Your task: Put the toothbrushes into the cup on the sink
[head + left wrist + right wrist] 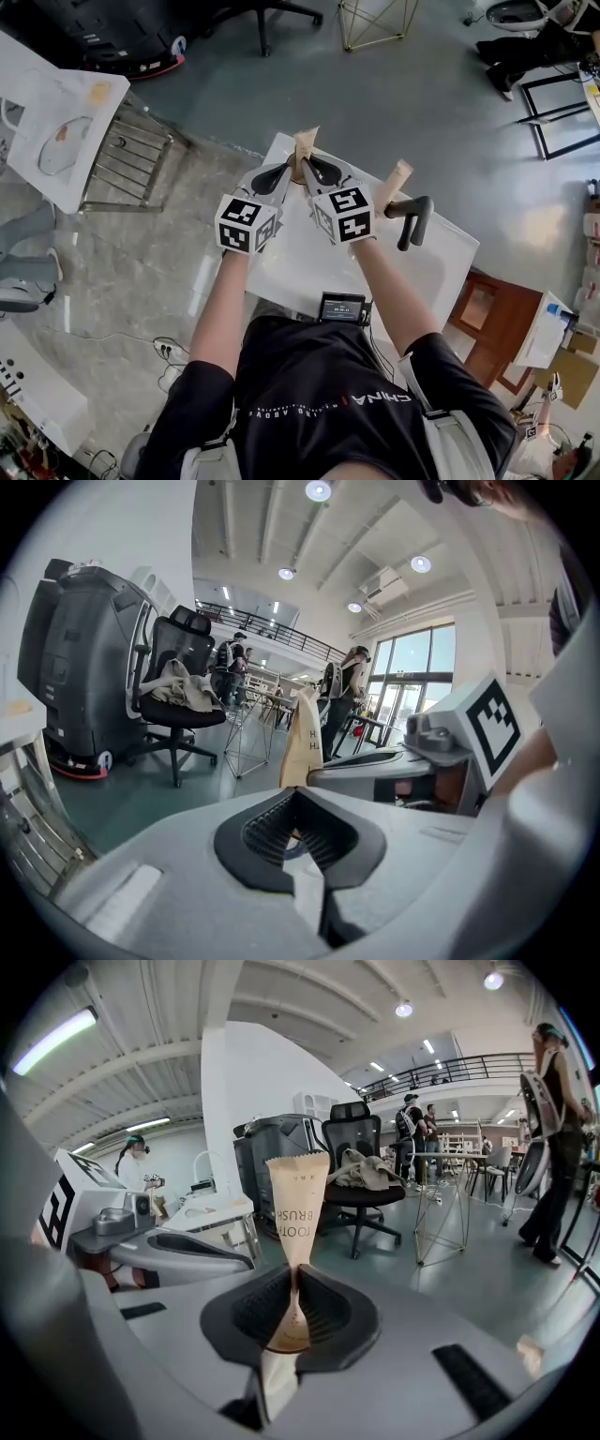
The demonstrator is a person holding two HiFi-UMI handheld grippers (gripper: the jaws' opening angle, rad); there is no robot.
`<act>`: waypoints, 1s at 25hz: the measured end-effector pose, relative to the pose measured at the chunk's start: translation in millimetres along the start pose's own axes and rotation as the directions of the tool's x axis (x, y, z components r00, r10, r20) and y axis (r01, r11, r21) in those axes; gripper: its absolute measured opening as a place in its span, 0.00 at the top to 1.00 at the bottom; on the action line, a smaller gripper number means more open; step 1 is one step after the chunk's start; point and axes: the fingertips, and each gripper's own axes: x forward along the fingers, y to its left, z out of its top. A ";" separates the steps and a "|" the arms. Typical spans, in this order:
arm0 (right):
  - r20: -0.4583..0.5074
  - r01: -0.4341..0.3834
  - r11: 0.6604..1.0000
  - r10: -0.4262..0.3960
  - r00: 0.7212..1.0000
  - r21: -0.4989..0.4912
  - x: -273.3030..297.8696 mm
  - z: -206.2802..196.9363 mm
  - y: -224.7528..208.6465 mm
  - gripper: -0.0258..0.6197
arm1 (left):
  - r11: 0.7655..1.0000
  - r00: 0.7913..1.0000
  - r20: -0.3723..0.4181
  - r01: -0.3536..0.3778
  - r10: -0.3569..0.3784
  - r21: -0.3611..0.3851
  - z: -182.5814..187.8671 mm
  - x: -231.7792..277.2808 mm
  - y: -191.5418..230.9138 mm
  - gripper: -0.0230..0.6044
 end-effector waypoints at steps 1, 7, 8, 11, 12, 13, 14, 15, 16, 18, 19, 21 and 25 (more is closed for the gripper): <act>-0.014 -0.007 1.000 0.007 1.000 0.007 0.2 -2.5 1.7 0.90 | 1.000 1.000 -0.002 -0.001 0.001 -0.001 -1.8 -1.3 -1.4 0.95; -0.047 -0.042 0.998 0.043 0.998 0.040 -7.6 -4.2 8.0 0.82 | 1.000 1.000 -0.002 -0.005 0.005 0.007 -3.8 -9.1 -12.2 0.95; -0.040 -0.035 0.999 0.036 0.999 0.041 -11.8 -2.6 7.3 0.81 | 1.000 1.000 -0.001 -0.006 0.006 0.009 -3.6 -11.1 -13.9 0.95; -0.021 -0.003 0.999 0.004 1.000 0.052 -29.4 0.9 3.1 0.80 | 1.000 1.000 -0.002 -0.006 0.006 0.018 -3.0 -18.6 -22.0 0.95; -0.016 0.010 0.998 -0.009 1.000 0.061 -36.9 0.7 0.9 0.80 | 1.000 1.000 -0.002 -0.004 0.004 0.022 -3.2 -20.7 -26.4 0.95; -0.011 0.026 0.997 -0.025 1.000 0.073 -44.5 -0.6 -1.8 0.80 | 1.000 1.000 -0.003 0.000 0.000 0.026 -3.7 -22.3 -31.4 0.95; -0.008 0.042 0.995 -0.042 0.999 0.086 -52.1 -2.8 -4.8 0.80 | 1.000 1.000 -0.004 0.005 -0.005 0.030 -4.6 -23.3 -36.8 0.95; -0.005 0.059 0.993 -0.059 0.998 0.100 -59.5 -5.8 -7.8 0.80 | 0.999 1.000 -0.006 0.011 -0.011 0.033 -6.0 -23.6 -42.6 0.95; -0.005 0.073 0.991 -0.073 0.997 0.113 -66.8 -9.5 -10.5 0.80 | 0.999 1.000 -0.009 0.019 -0.019 0.037 -7.7 -23.2 -49.0 0.95; -0.005 0.094 0.986 -0.095 0.996 0.136 -81.2 -17.4 -14.9 0.80 | 0.998 0.999 -0.018 0.035 -0.034 0.044 -11.9 -21.0 -63.6 0.95; -0.005 0.102 0.984 -0.102 0.995 0.144 -88.4 -21.2 -16.6 0.80 | 0.998 0.999 -0.024 0.043 -0.042 0.048 -14.2 -19.3 -71.5 0.95; -0.004 0.115 0.981 -0.115 0.993 0.155 -103.2 -27.9 -19.0 0.82 | 0.997 0.998 -0.036 0.060 -0.058 0.057 -19.5 -15.9 -87.9 0.95; 0.010 0.128 0.981 -0.131 0.991 0.145 -135.7 -35.5 -18.8 0.95 | 0.994 0.996 -0.053 0.081 -0.078 0.068 -28.9 -13.1 -117.4 0.95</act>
